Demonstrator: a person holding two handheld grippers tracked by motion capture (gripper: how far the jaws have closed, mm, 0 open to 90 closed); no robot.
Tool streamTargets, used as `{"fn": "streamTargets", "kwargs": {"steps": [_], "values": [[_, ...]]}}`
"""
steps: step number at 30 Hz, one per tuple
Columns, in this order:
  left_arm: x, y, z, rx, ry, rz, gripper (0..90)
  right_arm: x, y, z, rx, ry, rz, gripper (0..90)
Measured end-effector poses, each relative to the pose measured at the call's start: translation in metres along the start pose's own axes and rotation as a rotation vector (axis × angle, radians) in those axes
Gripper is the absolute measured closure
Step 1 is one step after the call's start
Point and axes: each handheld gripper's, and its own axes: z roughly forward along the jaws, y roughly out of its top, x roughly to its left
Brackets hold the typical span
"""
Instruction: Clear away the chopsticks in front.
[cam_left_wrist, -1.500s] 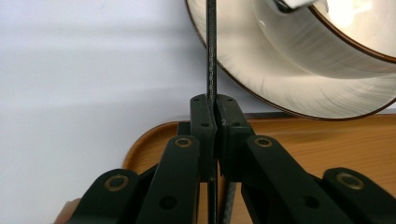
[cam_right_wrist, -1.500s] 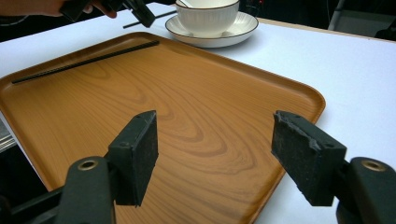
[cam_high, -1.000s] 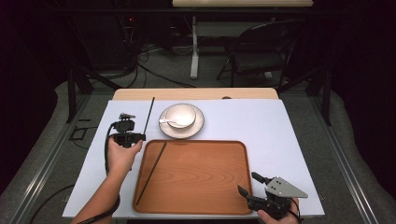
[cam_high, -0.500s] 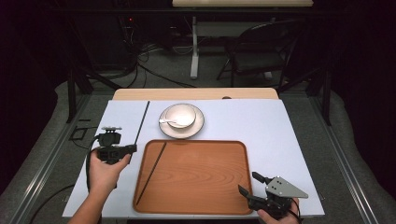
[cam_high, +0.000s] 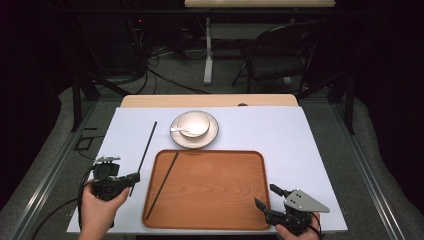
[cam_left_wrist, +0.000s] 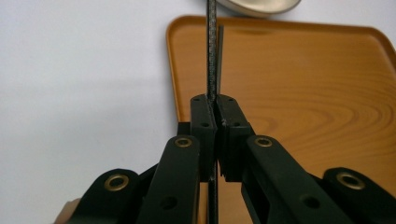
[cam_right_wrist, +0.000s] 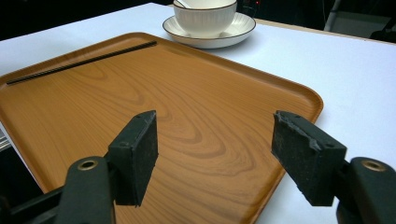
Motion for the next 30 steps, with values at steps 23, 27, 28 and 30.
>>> {"fn": "streamTargets", "kwargs": {"steps": [23,27,28,30], "values": [[-0.007,-0.036,0.047,0.183,-0.002,0.038,86.8,-0.001,0.000,0.000,0.003,0.003,0.002,31.7],[-0.006,-0.036,0.052,0.205,0.002,0.041,86.8,0.000,0.000,0.000,0.003,0.003,0.000,31.7],[-0.006,-0.036,0.054,0.209,0.006,0.044,86.8,0.000,0.000,0.000,0.001,0.004,0.001,31.7],[-0.004,-0.036,0.056,0.212,0.006,0.039,86.8,-0.001,0.000,0.000,0.002,0.004,-0.001,31.7]]}}
